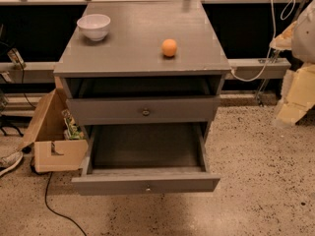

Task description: Close middle drawer

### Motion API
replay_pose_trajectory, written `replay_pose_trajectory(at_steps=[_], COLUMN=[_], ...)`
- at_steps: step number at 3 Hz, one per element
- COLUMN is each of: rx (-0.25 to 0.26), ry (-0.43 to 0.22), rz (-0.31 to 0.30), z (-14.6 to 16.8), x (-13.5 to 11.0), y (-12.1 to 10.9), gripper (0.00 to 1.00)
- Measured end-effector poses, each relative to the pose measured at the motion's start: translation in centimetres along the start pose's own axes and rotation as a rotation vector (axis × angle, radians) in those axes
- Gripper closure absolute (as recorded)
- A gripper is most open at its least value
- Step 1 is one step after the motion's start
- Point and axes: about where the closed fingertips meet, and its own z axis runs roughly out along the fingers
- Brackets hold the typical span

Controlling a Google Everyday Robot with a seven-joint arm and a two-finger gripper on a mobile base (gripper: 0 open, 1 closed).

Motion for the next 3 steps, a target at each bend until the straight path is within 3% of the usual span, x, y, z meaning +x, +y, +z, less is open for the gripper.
replay_pose_trajectory(at_steps=[2, 3], rx=[-0.008, -0.108], ry=[-0.036, -0.151], rz=[0.016, 0.121], z=[0.6, 6.7], x=[-0.2, -2.5], y=[0.1, 2.3], gripper=[0.00, 0.00])
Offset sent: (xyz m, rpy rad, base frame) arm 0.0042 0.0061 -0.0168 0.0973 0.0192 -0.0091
